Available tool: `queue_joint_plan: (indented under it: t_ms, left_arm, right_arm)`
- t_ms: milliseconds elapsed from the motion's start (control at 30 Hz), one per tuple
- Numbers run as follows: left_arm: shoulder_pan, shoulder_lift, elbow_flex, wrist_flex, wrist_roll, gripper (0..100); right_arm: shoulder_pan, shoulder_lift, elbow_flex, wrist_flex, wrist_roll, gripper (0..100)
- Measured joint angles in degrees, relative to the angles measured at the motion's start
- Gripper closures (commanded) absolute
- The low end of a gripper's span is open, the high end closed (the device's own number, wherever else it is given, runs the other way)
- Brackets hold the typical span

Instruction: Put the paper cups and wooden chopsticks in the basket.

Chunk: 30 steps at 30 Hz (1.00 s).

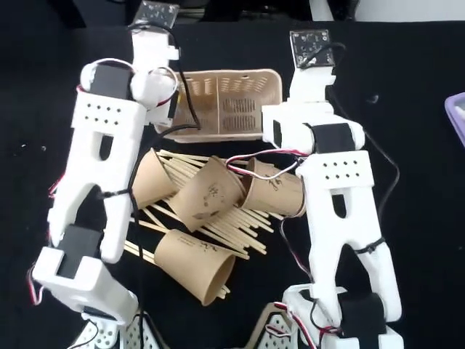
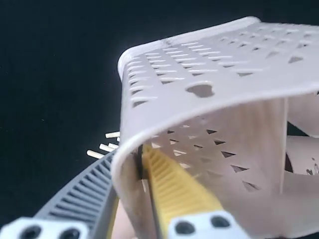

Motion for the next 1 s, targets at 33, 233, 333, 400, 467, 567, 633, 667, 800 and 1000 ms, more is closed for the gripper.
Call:
queue_joint_plan:
  t_ms: [33,233,333,400,467,567,633,667,800,1000]
  left_arm:
    - [0.0,1.05,0.0,0.0,0.0,97]
    - [-0.7,7.21,-4.31,1.49,-0.18,97]
    - [-1.23,9.76,-8.88,5.71,-0.26,97]
    - [-1.58,11.25,-11.87,9.85,-0.26,97]
    - [-1.93,12.04,-13.54,12.66,-0.44,97]
    - [-2.55,12.13,-13.54,13.8,-1.93,97]
    - [-2.55,11.78,-12.13,14.07,-2.64,97]
    - [-2.55,11.16,-10.9,14.15,-2.99,97]
    - [-2.55,7.91,-6.68,14.15,-4.4,97]
    - [-2.55,2.9,-2.64,14.15,-4.57,97]
  right_arm:
    - [0.0,0.0,0.0,0.0,0.0,98.7]
    - [-3.16,0.0,3.43,-0.88,0.0,98.7]
    - [-4.22,-1.14,5.54,-1.23,1.41,98.7]
    - [-4.22,-1.67,6.68,-1.23,2.55,98.7]
    - [-4.31,-1.67,6.95,-1.23,3.25,98.7]
    - [-4.57,-1.76,6.95,2.11,4.48,98.7]
    - [-4.66,-1.76,6.86,4.66,5.98,98.7]
    - [-4.66,-1.76,6.86,5.45,6.77,98.7]
    - [-4.66,-1.76,6.86,7.12,8.97,98.7]
    - [-4.66,-1.85,6.86,7.3,9.23,98.7]
